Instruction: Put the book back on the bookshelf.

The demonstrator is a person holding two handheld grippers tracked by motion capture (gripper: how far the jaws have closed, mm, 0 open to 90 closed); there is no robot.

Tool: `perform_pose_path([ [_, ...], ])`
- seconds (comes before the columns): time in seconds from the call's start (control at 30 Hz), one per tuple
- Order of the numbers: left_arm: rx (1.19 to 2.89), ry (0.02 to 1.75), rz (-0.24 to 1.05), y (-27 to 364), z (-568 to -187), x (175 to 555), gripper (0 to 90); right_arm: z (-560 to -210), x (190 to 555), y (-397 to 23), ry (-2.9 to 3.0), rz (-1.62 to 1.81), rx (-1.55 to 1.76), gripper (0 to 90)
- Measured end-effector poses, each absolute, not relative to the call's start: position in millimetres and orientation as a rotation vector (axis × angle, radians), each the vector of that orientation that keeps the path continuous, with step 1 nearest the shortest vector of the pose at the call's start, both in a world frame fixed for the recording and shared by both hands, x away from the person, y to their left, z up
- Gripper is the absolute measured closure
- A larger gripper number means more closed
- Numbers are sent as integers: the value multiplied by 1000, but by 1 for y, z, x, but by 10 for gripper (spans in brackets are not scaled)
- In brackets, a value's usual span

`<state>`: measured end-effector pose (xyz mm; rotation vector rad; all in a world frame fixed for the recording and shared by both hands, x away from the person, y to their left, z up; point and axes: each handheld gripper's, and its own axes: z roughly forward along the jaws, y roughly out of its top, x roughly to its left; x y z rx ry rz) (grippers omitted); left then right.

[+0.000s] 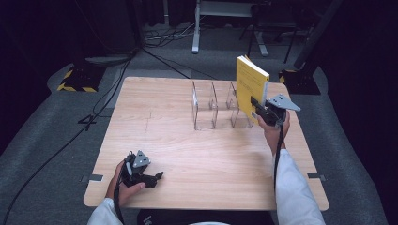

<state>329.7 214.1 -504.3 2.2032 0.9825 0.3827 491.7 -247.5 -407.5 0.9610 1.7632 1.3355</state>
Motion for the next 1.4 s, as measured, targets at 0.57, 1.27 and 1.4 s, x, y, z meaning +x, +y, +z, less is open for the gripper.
perform_pose_path([
  [0.57,2210,958,371,211,-505,324,167,-435,519,-226,1760,1248,1003,762],
  [1.27,2211,950,362,210,-505,323,166,-446,516,-236,1827,1259,1030,704],
  [1.4,2210,949,361,210,-505,323,166,-447,514,-239,1819,1263,1035,685],
])
